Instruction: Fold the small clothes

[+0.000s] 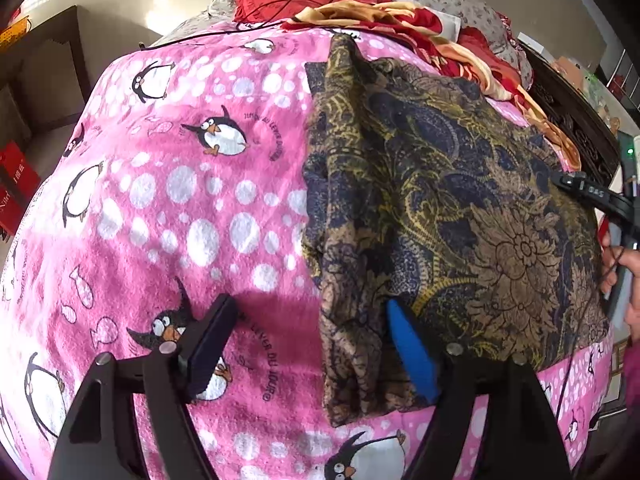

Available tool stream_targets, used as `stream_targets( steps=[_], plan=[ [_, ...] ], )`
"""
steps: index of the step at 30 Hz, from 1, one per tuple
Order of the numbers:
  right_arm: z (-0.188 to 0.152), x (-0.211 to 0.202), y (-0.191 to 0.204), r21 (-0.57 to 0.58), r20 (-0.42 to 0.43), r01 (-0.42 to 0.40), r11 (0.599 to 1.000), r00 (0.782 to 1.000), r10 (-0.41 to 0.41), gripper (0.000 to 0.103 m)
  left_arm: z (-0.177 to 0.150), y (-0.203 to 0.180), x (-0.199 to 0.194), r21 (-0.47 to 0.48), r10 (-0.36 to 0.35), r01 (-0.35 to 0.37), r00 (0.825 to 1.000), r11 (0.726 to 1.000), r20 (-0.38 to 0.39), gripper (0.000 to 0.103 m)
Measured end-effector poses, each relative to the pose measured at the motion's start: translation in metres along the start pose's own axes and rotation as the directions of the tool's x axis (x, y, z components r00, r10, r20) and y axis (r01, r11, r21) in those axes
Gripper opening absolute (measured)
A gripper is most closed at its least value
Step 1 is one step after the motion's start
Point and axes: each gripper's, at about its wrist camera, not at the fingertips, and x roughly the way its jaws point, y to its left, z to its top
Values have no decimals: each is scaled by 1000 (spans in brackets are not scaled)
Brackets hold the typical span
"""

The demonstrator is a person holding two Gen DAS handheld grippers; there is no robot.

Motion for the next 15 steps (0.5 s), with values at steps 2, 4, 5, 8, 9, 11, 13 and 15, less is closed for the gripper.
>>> stream_targets(
  steps=[2,4,5,8,9,11,13,15],
  plan=[
    [2,3,2,-16,23,15,1000,1000,-15,25,3,0,-2,-16,-4,4,1000,1000,-2,81],
    [3,-3,5,-44,31,38,998,999,-37,25,5,2,-8,-40,-8,9,1000,999,8,81],
    [3,-6,6,-46,25,42,998,999,-41,25,6,2,-11,-48,-9,10,1000,999,18,81],
    [-2,-21,11,-42,33,21,999,999,-20,25,8,3,-22,-60,-5,8,998,998,55,81],
    [-5,-29,17,-40,40,-20,999,999,22,25,8,3,-24,-61,0,4,998,998,66,82],
    [-6,-35,29,-49,24,-78,996,997,79,28,9,-1,-25,-48,18,-15,997,999,76,82],
    [-8,-30,47,-75,-21,-111,991,994,110,31,9,-4,-23,-36,39,-36,997,999,70,82],
    [-9,-20,62,-93,-50,-136,986,990,132,31,7,-6,-20,-31,39,-37,997,999,63,82]
  ],
)
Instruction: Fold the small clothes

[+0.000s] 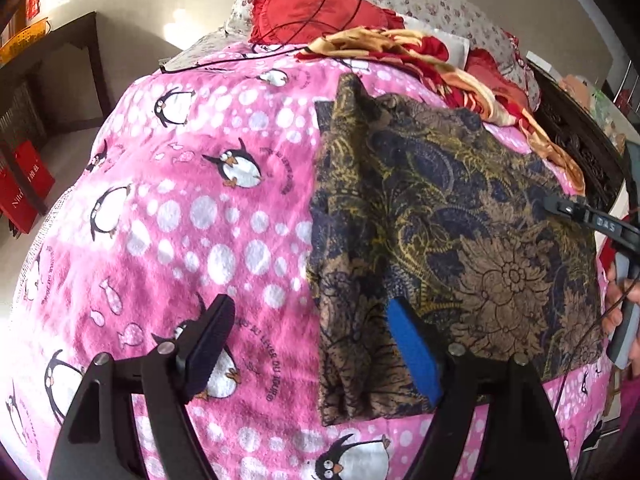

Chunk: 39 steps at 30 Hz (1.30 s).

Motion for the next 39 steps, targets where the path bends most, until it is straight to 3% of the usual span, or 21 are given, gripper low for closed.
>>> stream_targets(
  steps=[6,9,12,14,16,19,25,28,31,33,34,35,37,39],
  plan=[
    [4,47,19,21,-53,13,1000,999,-12,35,-4,-9,11,25,2,-1,1000,1000,-25,82],
    [11,45,26,40,-58,39,998,998,-37,35,-5,-8,17,14,-19,20,999,1000,-39,84],
    [19,33,49,35,-38,-56,998,998,57,40,-6,-5,19,2,-29,29,999,1000,-41,89],
    [24,31,75,12,-42,-126,992,991,127,54,-7,-2,19,-16,-54,53,998,998,-43,90],
    [29,36,102,-11,-61,-206,978,977,205,62,-11,6,16,-48,-122,120,992,992,-44,93],
    [37,51,145,-51,-116,-276,960,956,269,64,-15,16,10,-78,-159,156,987,985,-30,95],
    [51,88,222,-178,-176,-220,959,966,189,64,-19,31,6,-121,-186,183,983,976,-9,96],
    [52,115,242,-222,-230,-109,969,972,57,65,-20,29,7,-106,-177,175,984,979,-10,97],
    [48,135,257,-317,-248,-31,948,967,-51,66,-19,23,8,-83,-171,169,985,982,-11,97],
    [46,133,260,-348,-220,-12,937,973,-69,59,-17,20,9,-76,-177,175,984,982,-9,97],
    [46,129,259,-361,-205,-3,933,976,-76,39,-15,19,9,-73,-182,182,983,981,-6,97],
    [45,126,256,-363,-201,-18,932,978,-60,27,-12,16,11,-72,-186,185,983,980,-2,97],
    [46,113,240,-310,-217,-98,946,976,30,17,-7,14,14,-75,-200,201,980,977,15,97],
    [48,98,217,-231,-221,-193,954,965,142,16,-2,12,19,-89,-210,210,978,974,15,97]
  ],
)
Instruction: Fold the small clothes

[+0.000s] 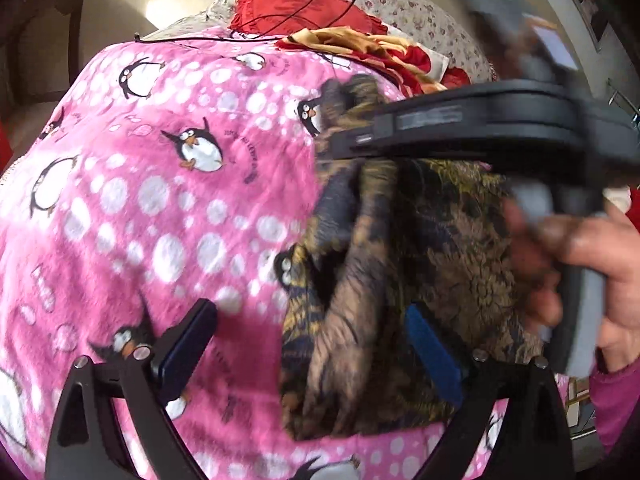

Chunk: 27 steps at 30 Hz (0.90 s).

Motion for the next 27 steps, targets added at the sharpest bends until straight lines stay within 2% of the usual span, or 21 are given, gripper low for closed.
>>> stream_targets(
  steps=[2,3,4,5,6,7,9,12,14,16,20,22,25,27],
  plan=[
    [-5,-13,-13,39,17,-63,997,998,63,16,6,-3,7,-8,-26,26,1000,1000,0,97],
    [-10,-23,-21,58,28,-101,993,995,100,16,9,-3,9,-16,-39,39,999,999,-1,89],
    [-12,-28,-26,70,34,-114,991,993,112,16,11,-5,11,-22,-59,59,998,998,-4,79],
    [-14,-33,-31,82,38,-121,989,992,119,16,12,-6,12,-24,-84,83,996,996,-16,52],
    [-15,-35,-36,91,40,-132,987,991,129,16,14,-6,14,-27,-104,103,994,994,-29,31],
    [-17,-37,-40,107,39,-150,983,988,146,16,15,-9,15,-35,-132,130,990,991,-46,25],
    [-21,-38,-47,134,34,-166,977,986,163,16,13,-15,13,-31,-139,138,990,990,-37,15],
    [-23,-34,-57,181,26,-181,967,983,179,22,6,-31,6,40,-124,125,992,991,-20,14],
    [-21,-33,-56,202,35,-196,960,981,193,38,3,-40,3,84,-110,111,994,990,-10,14],
    [-19,-32,-48,189,35,-188,964,982,184,48,2,-49,-1,117,-108,108,994,987,-5,14],
    [-11,-22,-22,108,-5,-138,984,990,140,54,3,-55,-3,123,-108,108,994,987,-9,14],
    [-9,-17,-13,70,-17,-91,993,996,93,53,3,-56,-2,124,-97,97,995,987,-13,14],
    [-14,-31,-19,61,37,-48,997,998,46,22,6,-58,-6,103,-120,122,992,987,-30,14],
    [-21,-52,-28,40,67,-49,998,997,46,18,8,-68,-12,106,-147,150,989,983,-34,14]
  ],
)
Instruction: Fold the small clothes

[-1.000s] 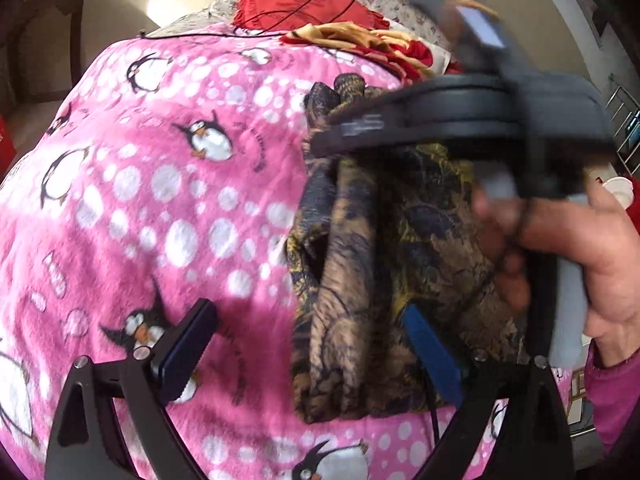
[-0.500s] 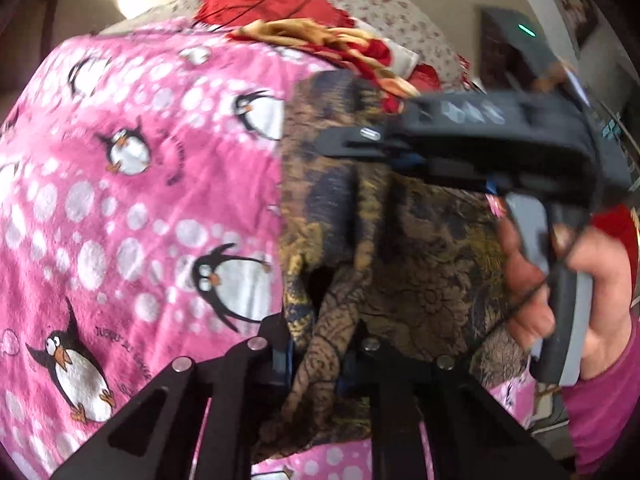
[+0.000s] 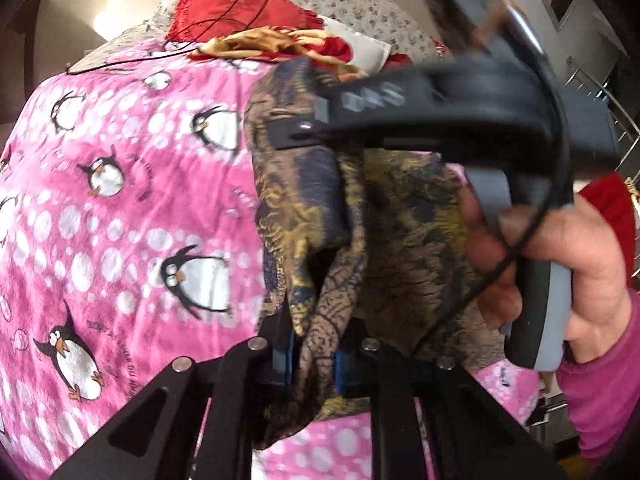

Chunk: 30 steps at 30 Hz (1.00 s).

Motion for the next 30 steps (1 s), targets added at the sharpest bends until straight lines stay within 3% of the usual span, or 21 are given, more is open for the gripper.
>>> stream_targets(
  steps=[5,10,15,19,21,24,27,30],
  plan=[
    [-13,-56,-34,-2,53,13,1000,999,-13,17,13,-53,-5,80,-84,84,996,993,-4,14],
    [-35,-111,-95,41,81,87,995,993,-90,17,22,-131,16,161,-183,189,982,969,-52,14],
    [-74,-148,-163,98,87,158,983,982,-166,16,15,-203,57,236,-215,236,970,943,-114,14],
    [-103,-155,-213,181,76,213,960,970,-230,16,1,-234,94,254,-214,254,961,933,-173,17],
    [-117,-150,-240,249,62,213,945,970,-235,16,-6,-241,104,261,-195,246,959,933,-205,27],
    [-139,-131,-270,344,45,181,921,977,-209,17,-5,-240,104,277,-148,200,969,940,-197,40],
    [-147,-135,-276,402,84,142,905,978,-191,29,0,-234,89,291,-91,130,985,948,-144,58],
    [-156,-154,-272,448,117,115,886,976,-186,36,7,-219,73,297,-26,43,998,954,-62,64]
  ],
)
